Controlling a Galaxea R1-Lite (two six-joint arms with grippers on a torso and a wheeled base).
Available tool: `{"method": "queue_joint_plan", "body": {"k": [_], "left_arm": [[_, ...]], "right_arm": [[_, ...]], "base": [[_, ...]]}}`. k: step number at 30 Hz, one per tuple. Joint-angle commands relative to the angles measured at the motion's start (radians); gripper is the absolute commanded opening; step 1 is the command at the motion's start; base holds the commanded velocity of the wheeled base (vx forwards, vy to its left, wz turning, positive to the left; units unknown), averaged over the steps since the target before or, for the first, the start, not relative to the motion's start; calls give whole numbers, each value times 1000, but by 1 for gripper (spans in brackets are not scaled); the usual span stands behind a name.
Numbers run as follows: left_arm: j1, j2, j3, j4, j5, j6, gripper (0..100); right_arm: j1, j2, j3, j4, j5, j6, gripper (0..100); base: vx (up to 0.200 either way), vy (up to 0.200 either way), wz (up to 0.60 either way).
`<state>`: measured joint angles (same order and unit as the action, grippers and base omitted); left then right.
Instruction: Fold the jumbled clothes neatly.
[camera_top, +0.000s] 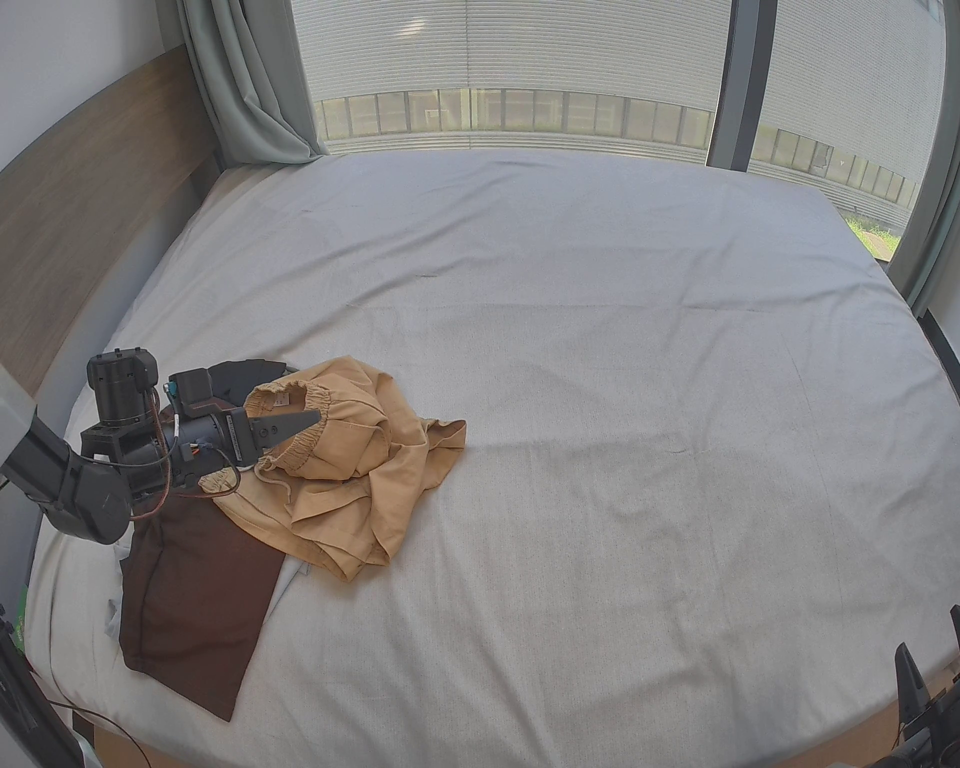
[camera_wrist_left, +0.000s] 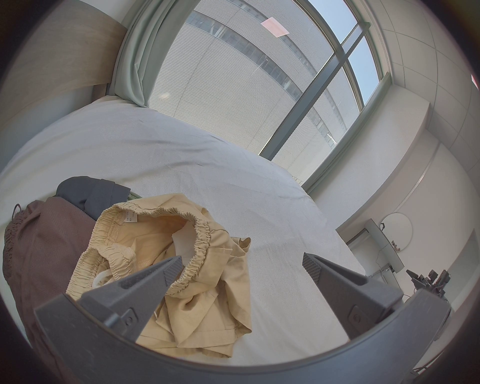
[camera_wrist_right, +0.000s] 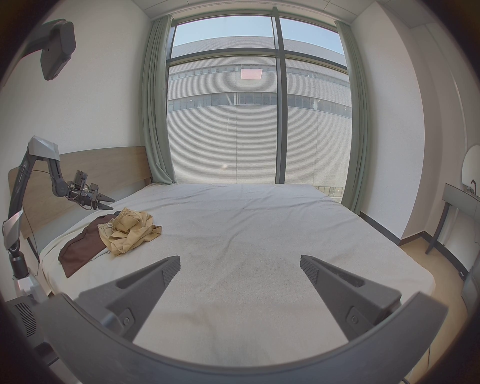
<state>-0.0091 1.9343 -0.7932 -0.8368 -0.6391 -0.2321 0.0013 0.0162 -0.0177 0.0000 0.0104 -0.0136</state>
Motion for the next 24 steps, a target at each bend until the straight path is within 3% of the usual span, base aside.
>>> {"method": "queue_joint_plan", "body": {"k": [1, 24], "left_arm": [[-2, 38, -32, -1, 1, -1, 100], [-37, 186, -150, -56, 15, -3, 100]], "right_arm": [[0, -5, 16, 0, 0, 0, 100], [0, -5, 16, 0, 0, 0, 100]], "base": [[0, 0, 0], [0, 0, 0]]}}
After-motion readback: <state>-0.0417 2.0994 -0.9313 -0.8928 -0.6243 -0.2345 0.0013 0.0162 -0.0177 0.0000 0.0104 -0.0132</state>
